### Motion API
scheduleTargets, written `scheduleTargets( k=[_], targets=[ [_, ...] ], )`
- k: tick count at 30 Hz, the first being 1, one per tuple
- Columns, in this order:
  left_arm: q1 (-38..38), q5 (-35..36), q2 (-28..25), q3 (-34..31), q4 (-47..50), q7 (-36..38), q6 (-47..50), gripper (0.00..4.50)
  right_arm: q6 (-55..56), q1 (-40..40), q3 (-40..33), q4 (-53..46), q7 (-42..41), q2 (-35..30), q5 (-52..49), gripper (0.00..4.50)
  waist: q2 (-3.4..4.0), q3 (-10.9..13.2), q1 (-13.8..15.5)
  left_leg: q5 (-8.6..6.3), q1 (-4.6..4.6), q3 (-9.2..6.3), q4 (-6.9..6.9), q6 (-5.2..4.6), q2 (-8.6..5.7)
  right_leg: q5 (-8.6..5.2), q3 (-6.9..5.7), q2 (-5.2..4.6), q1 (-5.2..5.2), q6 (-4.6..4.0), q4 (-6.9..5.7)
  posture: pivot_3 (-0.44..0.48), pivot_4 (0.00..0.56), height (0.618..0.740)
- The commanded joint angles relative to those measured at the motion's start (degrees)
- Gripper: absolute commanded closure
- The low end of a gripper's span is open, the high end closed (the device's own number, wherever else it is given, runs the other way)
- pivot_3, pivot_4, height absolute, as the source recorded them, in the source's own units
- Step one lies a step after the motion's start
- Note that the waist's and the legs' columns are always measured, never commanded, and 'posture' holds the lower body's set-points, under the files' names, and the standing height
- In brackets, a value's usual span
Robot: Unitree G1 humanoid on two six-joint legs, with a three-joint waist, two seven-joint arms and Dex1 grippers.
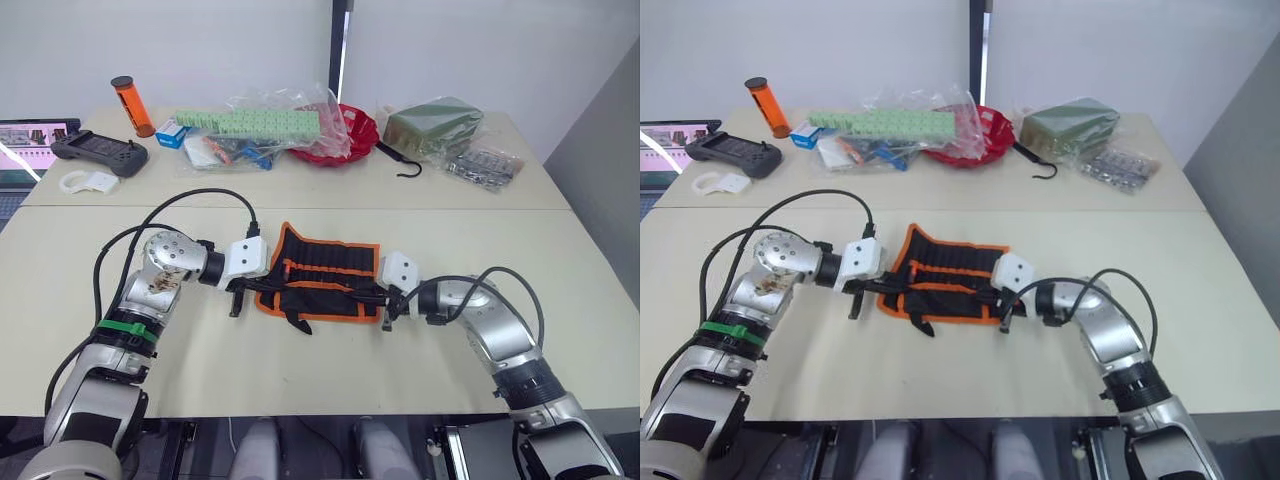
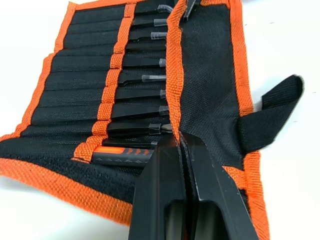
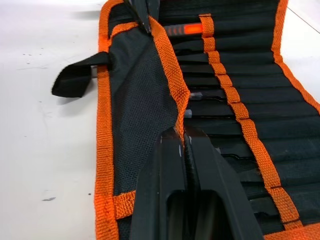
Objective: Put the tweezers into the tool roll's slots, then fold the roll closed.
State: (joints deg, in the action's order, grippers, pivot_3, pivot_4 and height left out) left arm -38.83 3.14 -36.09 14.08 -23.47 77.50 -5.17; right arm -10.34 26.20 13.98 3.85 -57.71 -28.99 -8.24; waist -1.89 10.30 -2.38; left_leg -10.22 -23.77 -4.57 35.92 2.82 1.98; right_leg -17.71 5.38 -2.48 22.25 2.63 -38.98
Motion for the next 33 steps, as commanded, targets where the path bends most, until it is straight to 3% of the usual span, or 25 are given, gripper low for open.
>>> scheduleTargets(
  k=[1, 5, 9, 15, 17, 19, 22, 25, 29, 33],
  targets=[
    [-1.5, -2.3, 0.5, 0.6, -0.5, -2.4, -0.6, 4.50, 2.1, 1.5, -0.5, 0.5, 0.8, 0.4, 0.8, 4.46, 0.00, 0.0, 0.0, 0.00, 0.00, 0.00, 0.00, 0.00, 0.00, 0.00, 0.00, 0.00, 0.00, 0.00, 0.00, 0.000, 0.150, 0.740],
    [-2.0, -2.3, 1.5, -0.5, -1.3, -4.9, 0.3, 4.50, 1.8, 1.1, -0.7, 1.0, 1.4, 1.0, 1.1, 4.46, 0.00, 0.0, 0.0, 0.00, 0.00, 0.00, 0.01, 0.00, -0.01, 0.00, 0.01, 0.00, 0.00, 0.00, 0.00, 0.000, 0.150, 0.740],
    [-2.2, -1.1, 1.9, -1.4, -1.2, -5.0, 2.1, 3.36, 1.8, 0.8, -0.9, 1.3, 1.5, 1.1, 1.1, 3.34, 0.00, 0.0, 0.0, 0.00, -0.01, -0.01, 0.02, 0.00, -0.01, 0.00, 0.00, 0.00, -0.01, 0.00, -0.01, 0.000, 0.150, 0.740],
    [-1.4, 1.0, 1.2, -3.9, 0.6, -6.0, 4.1, 1.33, 2.1, 0.6, -2.5, 0.7, 2.0, 0.5, 0.5, 1.25, 0.00, 0.0, -0.1, 0.00, 0.00, -0.01, 0.00, 0.00, 0.00, 0.00, 0.00, 0.00, 0.00, 0.00, -0.01, 0.000, 0.150, 0.740],
    [-1.0, 6.3, 1.5, -8.1, 4.8, -7.0, 9.0, 0.62, -1.0, 0.0, -5.1, -2.3, 1.1, 0.1, -3.5, 0.54, 0.00, 0.0, 0.0, 0.00, -0.02, -0.01, 0.01, 0.00, 0.00, 0.00, 0.00, 0.00, 0.00, 0.00, -0.01, 0.000, 0.150, 0.740],
    [-0.7, 12.2, 1.8, -13.0, 9.9, -9.2, 16.0, 0.03, -4.0, -0.4, -7.5, -5.7, 0.5, -0.3, -7.3, 0.28, -0.01, 0.1, 0.0, 0.00, -0.04, -0.03, 0.01, 0.00, 0.00, 0.00, 0.00, -0.01, 0.00, 0.00, -0.02, 0.000, 0.150, 0.740],
    [0.9, 18.3, 2.1, -16.8, 16.2, -11.5, 24.6, 0.20, -8.0, -0.7, -9.3, -8.8, 1.1, 0.1, -10.7, 0.28, 0.00, 0.1, -0.1, 0.00, -0.05, -0.07, 0.01, 0.00, 0.00, 0.01, -0.02, -0.01, 0.00, 0.01, -0.03, 0.000, 0.150, 0.740],
    [3.9, 22.6, 2.6, -18.5, 22.7, -14.0, 31.3, 1.13, -11.4, -0.9, -10.4, -10.5, 2.3, 1.4, -13.6, 0.28, 0.00, 0.1, -0.2, 0.00, -0.01, -0.08, -0.02, 0.00, 0.00, 0.00, -0.02, -0.01, -0.01, 0.01, -0.05, 0.000, 0.150, 0.740],
    [11.1, 22.3, 3.7, -15.8, 29.6, -17.3, 33.7, 2.45, -12.7, -1.6, -8.1, -12.0, 4.9, 4.2, -13.4, 1.38, 0.01, 0.1, -0.3, -0.01, 0.00, -0.08, -0.03, -0.01, 0.01, 0.01, 0.00, -0.01, -0.01, 0.00, -0.05, 0.000, 0.150, 0.740],
    [15.9, 19.5, 4.6, -11.8, 32.6, -19.4, 32.1, 3.81, -12.2, -3.1, -4.7, -11.7, 7.6, 6.9, -10.9, 2.80, 0.01, 0.1, 0.0, -0.01, 0.00, -0.08, -0.01, 0.00, 0.00, 0.01, 0.00, -0.01, -0.01, -0.01, -0.04, 0.000, 0.150, 0.740]
  ],
)
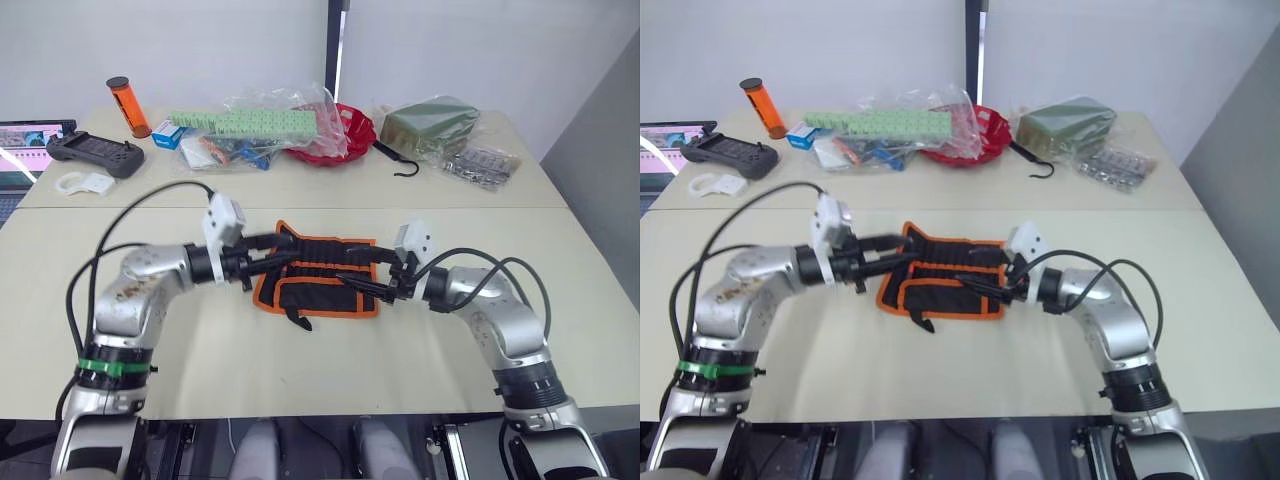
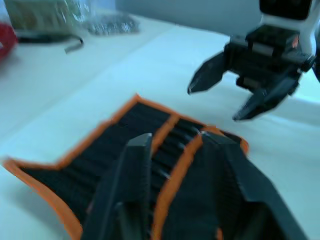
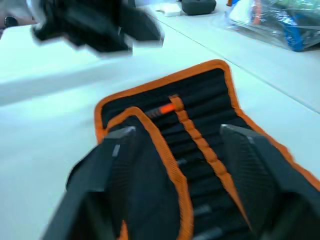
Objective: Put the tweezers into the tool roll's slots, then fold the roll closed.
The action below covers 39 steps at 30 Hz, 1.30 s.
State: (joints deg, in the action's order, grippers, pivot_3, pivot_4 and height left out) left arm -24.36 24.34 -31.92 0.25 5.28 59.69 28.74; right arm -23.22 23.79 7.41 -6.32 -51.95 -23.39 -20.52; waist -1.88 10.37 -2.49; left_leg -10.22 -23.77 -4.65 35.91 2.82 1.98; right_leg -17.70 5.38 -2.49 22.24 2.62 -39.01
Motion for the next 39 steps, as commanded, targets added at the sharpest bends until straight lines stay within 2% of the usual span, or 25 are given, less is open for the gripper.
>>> scheduleTargets(
  k=[1, 2, 5, 13, 17, 23, 29, 34, 39],
  targets=[
    [2.3, -2.3, 0.7, 2.7, 3.9, -2.1, -2.6, 4.18, 0.9, -1.0, 2.7, -1.1, 2.8, 1.8, 2.4, 3.18, 0.00, 0.0, 0.2, 0.00, 0.00, 0.01, 0.01, 0.00, -0.01, 0.00, 0.01, -0.01, 0.00, 0.00, 0.01, 0.000, 0.150, 0.740],
    [2.7, -3.1, 1.0, 3.1, 3.4, -2.7, -3.7, 4.48, 1.2, -1.4, 3.4, -0.8, 3.4, 2.1, 3.2, 3.49, 0.00, 0.0, 0.3, 0.00, -0.01, 0.01, 0.02, 0.01, -0.01, 0.00, 0.01, -0.01, 0.00, 0.00, 0.02, 0.000, 0.150, 0.740],
    [3.0, -5.7, 1.3, 4.9, 1.6, -3.4, -6.3, 4.50, 1.8, -2.3, 4.7, 0.1, 4.6, 2.9, 4.9, 4.46, 0.00, 0.0, 0.4, 0.00, -0.01, 0.03, 0.02, 0.01, -0.01, 0.00, 0.01, 0.00, 0.00, 0.00, 0.04, 0.000, 0.150, 0.740],
    [2.5, -9.5, 4.2, 8.7, -3.5, -5.4, -10.1, 4.50, 5.0, -1.9, 6.2, 5.7, 7.8, 5.6, 9.1, 4.46, 0.01, 0.0, 0.2, 0.00, 0.00, 0.04, 0.01, 0.01, 0.00, 0.00, 0.02, 0.00, 0.00, 0.00, 0.06, 0.000, 0.150, 0.740],
    [1.8, -13.8, 5.9, 10.6, -9.5, -8.5, -12.5, 4.50, 6.6, -2.7, 6.7, 9.7, 10.5, 6.7, 12.0, 4.46, 0.01, 0.0, 0.2, 0.00, 0.00, 0.04, 0.01, 0.01, -0.01, 0.00, 0.01, 0.00, 0.00, 0.00, 0.06, 0.000, 0.150, 0.740],
    [4.0, -16.5, 4.8, 10.2, -13.7, -10.4, -14.4, 4.50, 7.6, -4.1, 5.5, 11.7, 13.2, 6.2, 13.5, 4.46, 0.02, -0.1, 0.2, 0.01, 0.28, 0.05, 0.01, 0.01, 0.00, 0.00, 0.02, 0.00, -0.24, 0.00, 0.05, 0.000, 0.150, 0.740],
    [6.1, -14.5, 4.8, 7.3, -14.2, -11.9, -12.6, 4.50, 9.0, -6.3, 4.4, 11.8, 14.3, 5.2, 13.8, 4.46, 0.03, -0.1, 0.1, -0.01, 1.04, 0.07, -0.09, 0.01, 0.01, -0.11, 0.02, 0.00, -1.06, 0.14, 0.26, 0.000, 0.150, 0.740],
    [7.7, -11.0, 5.0, 4.4, -11.6, -11.9, -9.7, 4.50, 10.5, -7.0, 4.3, 12.2, 14.5, 4.1, 14.5, 4.46, 0.08, -0.3, 0.0, -0.01, 1.06, 0.06, -0.09, 0.01, 0.02, -0.14, 0.02, 0.00, -1.09, 0.19, 0.27, 0.000, 0.150, 0.740],
    [7.8, -4.3, 5.8, -0.5, -7.2, -13.0, -4.6, 4.50, 9.2, -7.2, 3.2, 11.5, 14.0, 4.1, 12.8, 4.46, 0.09, -0.3, -0.1, -0.01, 1.05, 0.06, -0.12, 0.01, 0.04, -0.13, 0.02, 0.01, -1.07, 0.18, 0.27, 0.000, 0.150, 0.740]
  ],
)
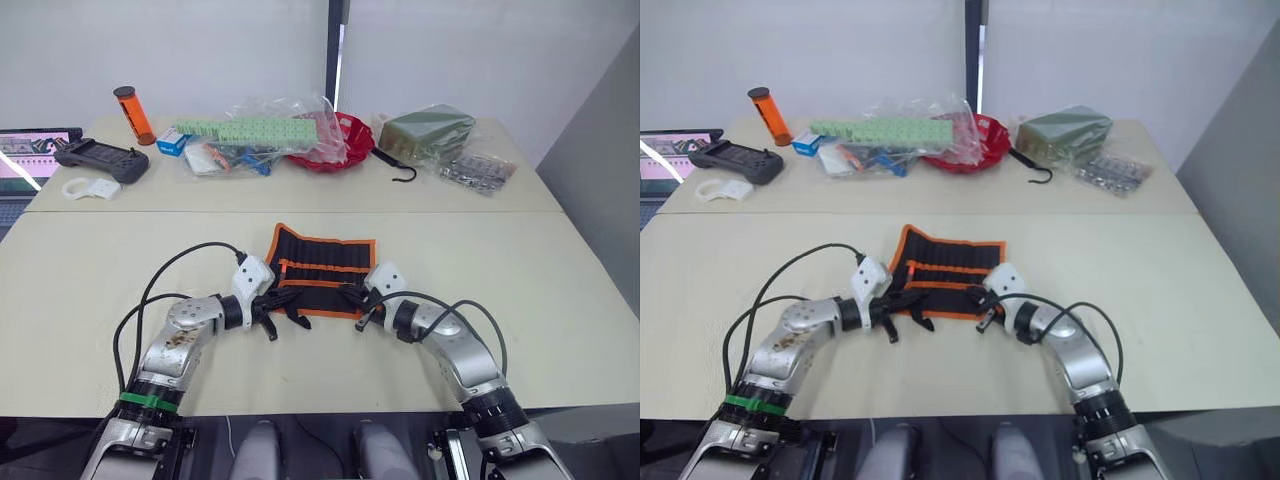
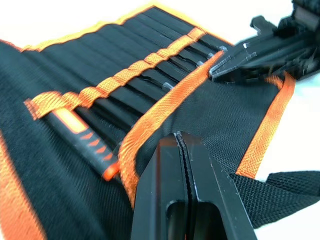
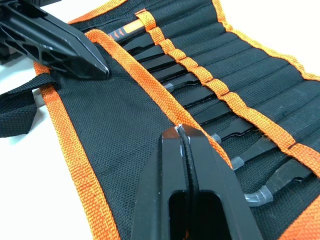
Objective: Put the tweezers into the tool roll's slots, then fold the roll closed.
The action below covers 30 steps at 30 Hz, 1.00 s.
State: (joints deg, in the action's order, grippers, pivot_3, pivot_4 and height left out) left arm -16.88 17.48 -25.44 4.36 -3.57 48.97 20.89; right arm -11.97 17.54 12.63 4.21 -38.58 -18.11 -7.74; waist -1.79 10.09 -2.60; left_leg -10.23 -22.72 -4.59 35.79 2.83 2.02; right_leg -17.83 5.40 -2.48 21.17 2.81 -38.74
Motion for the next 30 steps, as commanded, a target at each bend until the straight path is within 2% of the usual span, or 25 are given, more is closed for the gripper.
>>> scheduleTargets(
  k=[1, 10, 17, 22, 26, 30],
  targets=[
    [0.2, 3.5, -0.7, -5.3, 2.5, -2.5, 4.0, 4.50, -2.2, -0.9, -2.2, 0.4, 0.5, -1.3, -0.3, 4.46, 0.00, 0.0, 0.1, 0.00, -0.01, 0.00, 0.01, 0.00, -0.01, 0.00, 0.00, 0.00, 0.00, 0.00, 0.00, 0.000, 0.150, 0.740],
    [-0.4, 13.3, -2.2, -11.9, 13.4, -2.1, 10.9, 4.50, -6.3, 0.0, -8.3, -10.0, -3.9, -3.1, -10.3, 4.46, 0.02, 0.1, 0.3, -0.01, -0.57, -0.03, 0.01, 0.01, -0.06, 0.13, -0.02, -0.09, 0.33, -0.09, 0.32, 0.000, 0.150, 0.740],
    [-0.9, 16.0, -7.0, -15.1, 16.4, -1.9, 13.5, 4.50, -16.1, 1.4, -13.8, -16.5, -6.3, -6.3, -20.2, 4.46, 0.02, 0.1, 0.1, -0.04, -0.84, -0.01, -0.07, -0.02, -0.03, 0.14, 0.00, -0.07, 0.71, -0.11, 0.30, 0.000, 0.150, 0.740],
    [-0.5, 20.2, -13.4, -14.5, 21.5, 4.1, 17.7, 4.50, -25.7, -0.5, -19.6, -19.4, -4.8, -9.3, -27.4, 4.46, 0.01, 0.2, 0.4, -0.03, -1.13, 0.00, -0.04, -0.02, -0.05, 0.14, 0.01, -0.08, 0.95, -0.12, 0.28, 0.000, 0.150, 0.740],
    [-0.5, 22.5, -20.0, -15.4, 22.3, 9.5, 19.6, 4.50, -32.0, -2.4, -22.0, -19.2, -5.8, -13.9, -31.1, 3.29, 0.05, 0.3, 0.3, -0.03, -1.13, 0.02, -0.05, -0.02, -0.05, 0.14, 0.02, -0.08, 0.97, -0.12, 0.32, 0.000, 0.150, 0.740],
    [-0.2, 24.7, -24.9, -16.4, 22.8, 13.6, 21.0, 4.50, -37.5, -2.7, -20.7, -17.0, -7.4, -18.3, -31.7, 1.91, 0.11, 0.3, 0.1, -0.03, -1.13, 0.05, -0.06, -0.02, -0.03, 0.13, 0.03, -0.06, 1.00, -0.12, 0.32, 0.000, 0.150, 0.740]
  ],
)
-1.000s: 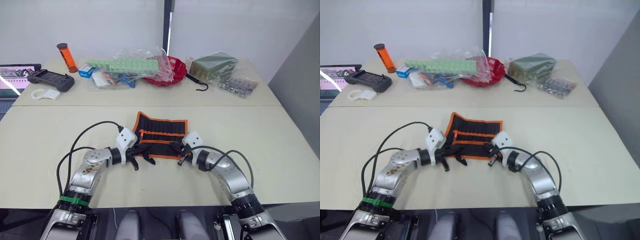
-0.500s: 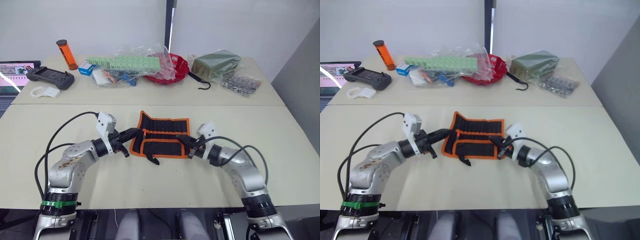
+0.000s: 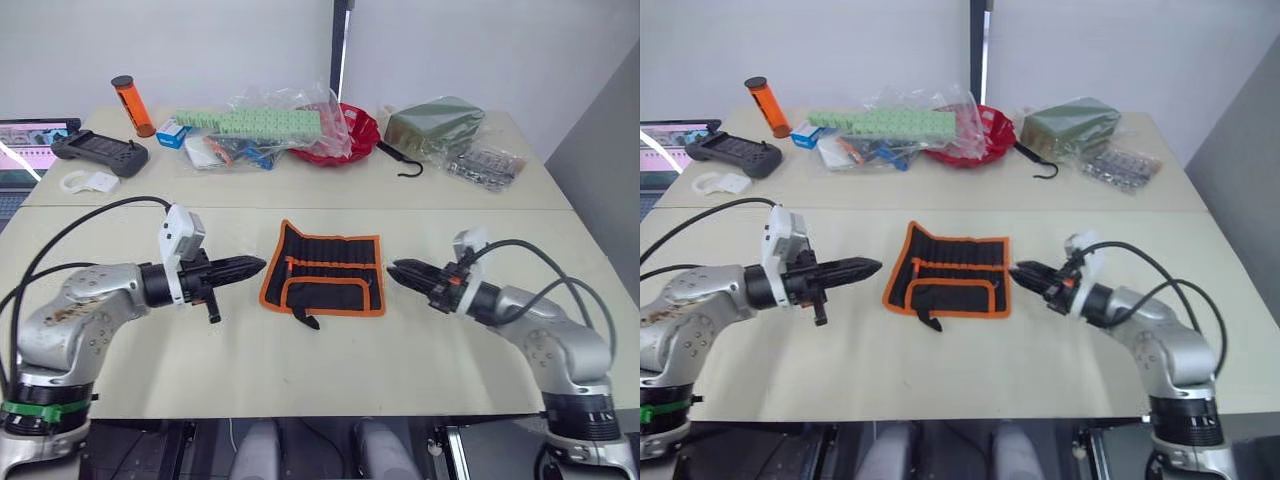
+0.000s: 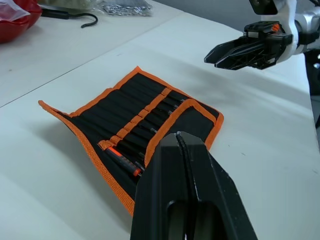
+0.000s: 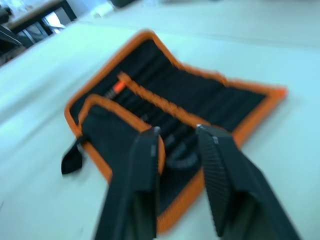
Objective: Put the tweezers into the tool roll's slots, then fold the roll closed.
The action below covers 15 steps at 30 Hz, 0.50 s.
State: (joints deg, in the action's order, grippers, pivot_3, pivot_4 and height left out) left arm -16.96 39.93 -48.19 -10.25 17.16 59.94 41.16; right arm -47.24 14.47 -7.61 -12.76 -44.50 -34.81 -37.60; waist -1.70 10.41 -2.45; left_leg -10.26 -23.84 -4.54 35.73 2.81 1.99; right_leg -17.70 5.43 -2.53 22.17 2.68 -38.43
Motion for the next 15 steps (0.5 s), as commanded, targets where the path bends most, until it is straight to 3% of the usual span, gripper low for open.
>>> scheduleTargets(
  k=[1, 5, 15],
  targets=[
    [-0.2, 2.5, -2.6, -1.7, 2.3, 2.7, 0.9, 4.50, -2.2, 0.6, -0.5, 0.5, -2.0, -1.8, -1.8, 1.55, 0.02, 0.0, -0.1, 0.00, 0.00, 0.02, 0.00, 0.00, 0.00, -0.01, 0.02, 0.00, 0.00, 0.00, 0.00, 0.000, 0.150, 0.740],
    [1.5, 4.1, -4.9, -2.7, 4.4, 3.5, 2.2, 4.50, -1.7, 7.4, 2.0, 8.0, -1.4, -0.5, 1.5, 0.16, 0.05, 0.2, -0.6, 0.00, 0.00, 0.08, -0.01, -0.01, 0.05, -0.01, 0.08, 0.05, 0.05, 0.01, 0.01, 0.000, 0.150, 0.740],
    [9.2, 2.9, -4.2, -7.1, 9.4, -1.5, 0.6, 4.50, -5.9, 17.6, 8.5, 21.8, -5.9, 1.4, 3.8, 0.06, 0.09, 0.3, -0.2, -0.02, -0.04, 0.08, -0.03, -0.03, 0.04, 0.01, 0.08, 0.01, 0.08, -0.01, 0.05, 0.000, 0.150, 0.740]
  ],
)
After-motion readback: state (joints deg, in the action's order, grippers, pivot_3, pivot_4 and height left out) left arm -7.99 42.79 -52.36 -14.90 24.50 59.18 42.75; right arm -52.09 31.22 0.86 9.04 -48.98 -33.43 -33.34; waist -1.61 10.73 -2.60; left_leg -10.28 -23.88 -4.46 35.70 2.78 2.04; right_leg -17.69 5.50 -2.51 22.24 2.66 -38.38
